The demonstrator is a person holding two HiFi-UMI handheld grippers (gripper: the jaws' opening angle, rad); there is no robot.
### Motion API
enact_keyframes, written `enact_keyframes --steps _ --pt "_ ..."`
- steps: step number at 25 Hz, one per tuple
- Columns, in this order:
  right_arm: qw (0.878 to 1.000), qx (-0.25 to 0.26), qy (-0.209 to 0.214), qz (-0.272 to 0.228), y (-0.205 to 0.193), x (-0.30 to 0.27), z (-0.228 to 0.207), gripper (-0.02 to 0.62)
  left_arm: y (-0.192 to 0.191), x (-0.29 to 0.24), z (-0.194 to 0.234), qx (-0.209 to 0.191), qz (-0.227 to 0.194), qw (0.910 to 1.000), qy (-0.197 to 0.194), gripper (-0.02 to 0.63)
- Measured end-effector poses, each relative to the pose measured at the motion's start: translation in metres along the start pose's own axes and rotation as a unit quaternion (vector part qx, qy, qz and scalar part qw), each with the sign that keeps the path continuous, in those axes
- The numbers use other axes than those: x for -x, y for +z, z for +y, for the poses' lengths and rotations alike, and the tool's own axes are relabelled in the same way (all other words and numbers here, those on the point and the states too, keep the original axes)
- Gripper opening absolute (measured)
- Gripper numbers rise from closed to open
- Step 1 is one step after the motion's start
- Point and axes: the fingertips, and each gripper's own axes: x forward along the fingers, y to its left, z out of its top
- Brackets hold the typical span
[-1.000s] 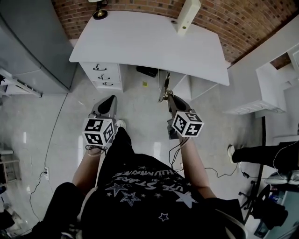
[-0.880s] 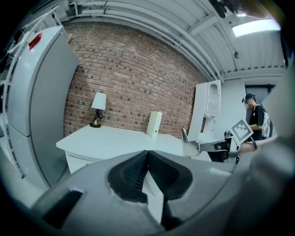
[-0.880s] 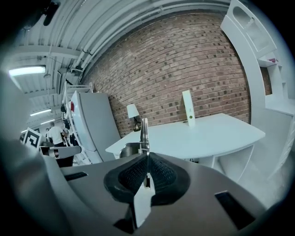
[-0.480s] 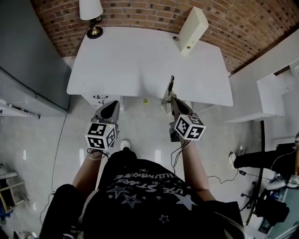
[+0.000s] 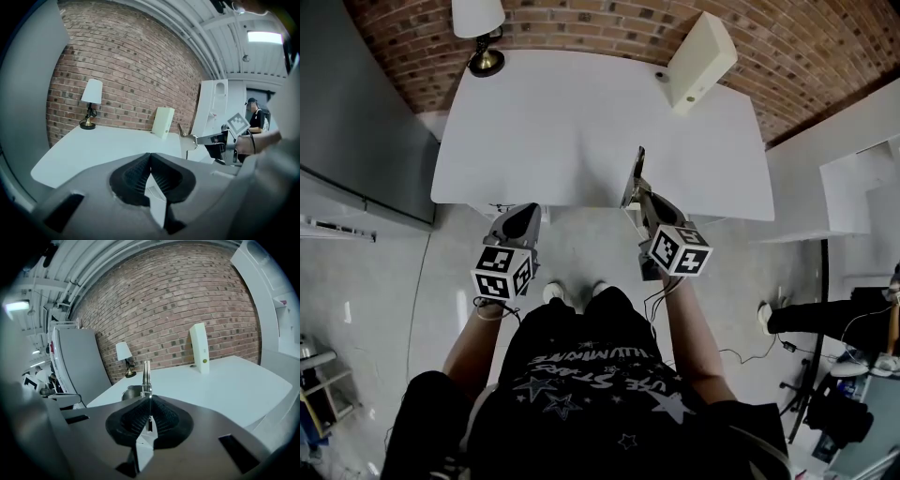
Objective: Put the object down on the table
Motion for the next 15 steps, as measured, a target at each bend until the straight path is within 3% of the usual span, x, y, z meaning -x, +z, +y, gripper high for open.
enact_keyframes --steps 8,15 --pt "1.000 0.010 0.020 0.010 0.011 -0.043 -0.033 0.014 0.018 -0.048 -0.013 -0.039 0.004 0.9992 0.006 0.020" --pt "0.999 0.024 0.041 0.011 0.054 -0.103 -0.088 0.014 0.053 -0.116 -0.017 -0.045 0.001 0.9986 0.027 0.020"
